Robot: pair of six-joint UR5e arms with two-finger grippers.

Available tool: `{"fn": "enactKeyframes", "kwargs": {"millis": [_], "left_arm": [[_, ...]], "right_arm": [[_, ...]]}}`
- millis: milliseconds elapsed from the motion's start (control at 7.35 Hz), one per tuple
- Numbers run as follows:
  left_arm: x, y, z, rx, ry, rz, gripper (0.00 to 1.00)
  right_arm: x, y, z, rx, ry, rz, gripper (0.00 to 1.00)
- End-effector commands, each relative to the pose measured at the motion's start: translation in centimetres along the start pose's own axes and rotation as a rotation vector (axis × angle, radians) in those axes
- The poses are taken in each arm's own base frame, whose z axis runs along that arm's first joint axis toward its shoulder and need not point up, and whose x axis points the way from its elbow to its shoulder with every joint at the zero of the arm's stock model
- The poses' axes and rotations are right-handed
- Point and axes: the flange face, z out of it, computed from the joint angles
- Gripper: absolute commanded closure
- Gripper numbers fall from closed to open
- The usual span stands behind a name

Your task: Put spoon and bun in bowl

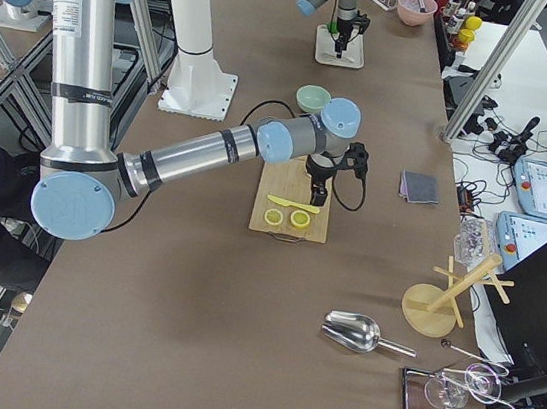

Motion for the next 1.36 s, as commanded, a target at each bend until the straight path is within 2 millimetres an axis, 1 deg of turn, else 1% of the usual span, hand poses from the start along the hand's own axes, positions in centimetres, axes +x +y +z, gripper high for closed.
{"fn": "enactKeyframes", "kwargs": {"millis": [0, 136, 272, 408, 544, 680, 816, 952, 1088, 1224], "left_arm": [[0.4, -0.7, 0.9, -0.010, -0.004, -0.001, 0.41], [0.5, -0.7, 0.7, -0.007, -0.002, -0.001, 0.76], [0.3, -0.6, 0.5, -0.006, -0.001, -0.001, 1.00], [0.4, -0.4, -0.3, 0.002, 0.011, 0.001, 1.00], [0.1, -0.6, -1.9, 0.021, 0.013, -0.009, 1.00], [-1.1, -1.5, -4.1, 0.053, 0.021, -0.026, 1.00], [-1.6, -2.7, -6.7, 0.058, 0.074, -0.076, 1.00], [1.1, -3.8, -9.2, 0.085, 0.130, -0.174, 1.00], [4.8, -6.1, -12.1, 0.123, 0.191, -0.268, 1.00], [10.5, -7.0, -12.7, 0.109, 0.257, -0.356, 1.00]], "right_arm": [[-1.1, -0.5, 0.3, -0.003, -0.004, 0.009, 0.00], [-1.3, -0.6, 0.3, -0.003, -0.005, 0.005, 0.00], [-1.3, -0.7, 0.4, -0.002, -0.001, 0.003, 0.00], [-1.5, -0.7, 0.3, 0.000, -0.001, 0.013, 0.00], [-2.0, -1.1, 0.1, 0.006, -0.004, 0.032, 0.00], [-2.6, -1.4, 0.0, 0.008, -0.007, 0.048, 0.00], [-3.3, -1.6, 0.2, 0.011, 0.002, 0.093, 0.00], [-5.9, -2.1, 1.0, 0.015, 0.020, 0.145, 0.00], [-9.0, -2.7, 2.4, 0.018, 0.042, 0.180, 0.00], [-11.5, -2.8, 4.3, 0.048, 0.059, 0.175, 0.00]]}}
